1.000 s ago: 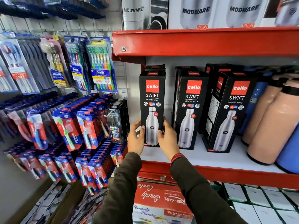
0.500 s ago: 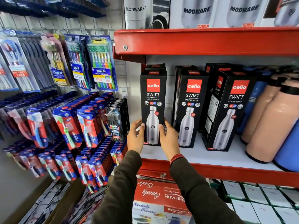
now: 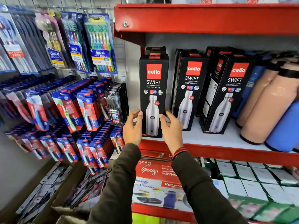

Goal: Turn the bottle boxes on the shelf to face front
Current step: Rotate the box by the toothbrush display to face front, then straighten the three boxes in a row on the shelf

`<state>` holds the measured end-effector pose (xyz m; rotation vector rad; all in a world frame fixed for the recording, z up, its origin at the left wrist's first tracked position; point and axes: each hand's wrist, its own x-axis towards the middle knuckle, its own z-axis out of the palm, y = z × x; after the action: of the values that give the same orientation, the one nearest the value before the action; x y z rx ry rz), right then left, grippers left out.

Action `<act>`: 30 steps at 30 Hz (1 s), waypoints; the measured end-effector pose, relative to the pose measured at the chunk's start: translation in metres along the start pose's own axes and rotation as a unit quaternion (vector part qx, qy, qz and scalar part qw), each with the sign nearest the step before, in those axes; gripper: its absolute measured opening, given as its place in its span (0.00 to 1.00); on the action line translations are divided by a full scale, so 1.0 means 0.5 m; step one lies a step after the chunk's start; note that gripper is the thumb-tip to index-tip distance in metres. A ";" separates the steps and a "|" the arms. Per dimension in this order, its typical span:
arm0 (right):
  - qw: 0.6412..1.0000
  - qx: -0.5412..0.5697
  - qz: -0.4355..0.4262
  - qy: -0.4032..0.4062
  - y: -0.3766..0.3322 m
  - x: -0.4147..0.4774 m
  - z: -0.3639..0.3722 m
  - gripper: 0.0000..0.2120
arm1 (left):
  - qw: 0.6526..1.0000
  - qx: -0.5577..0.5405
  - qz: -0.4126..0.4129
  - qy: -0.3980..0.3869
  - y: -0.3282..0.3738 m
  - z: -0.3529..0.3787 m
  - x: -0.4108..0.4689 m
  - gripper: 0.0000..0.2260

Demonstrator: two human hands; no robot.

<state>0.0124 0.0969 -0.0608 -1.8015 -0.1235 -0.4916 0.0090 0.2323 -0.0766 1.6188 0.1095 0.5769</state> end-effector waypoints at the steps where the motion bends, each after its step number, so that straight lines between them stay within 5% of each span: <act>1: 1.000 0.001 0.001 -0.002 -0.002 -0.007 -0.002 0.20 | 1.000 0.002 0.000 0.004 0.002 -0.003 -0.006 0.10; 19: 1.000 0.008 -0.009 0.000 -0.021 -0.062 -0.020 0.18 | 0.998 0.026 0.036 0.048 0.014 -0.018 -0.061 0.07; 23: 1.000 0.019 -0.020 0.003 -0.022 -0.068 -0.035 0.20 | 0.992 -0.006 0.054 0.117 0.021 0.005 -0.080 0.11; 27: 0.997 0.026 -0.040 0.058 -0.028 -0.045 -0.091 0.20 | 0.963 -0.021 0.165 0.210 0.043 0.043 -0.105 0.11; 30: 0.993 0.037 -0.049 0.096 -0.025 -0.015 -0.134 0.21 | 0.943 -0.013 0.275 0.188 0.076 0.087 -0.122 0.12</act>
<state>-0.0162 0.0389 -0.0384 -1.6725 -0.0946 -0.7187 -0.0353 0.1631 -0.0594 1.4927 -0.0745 1.3126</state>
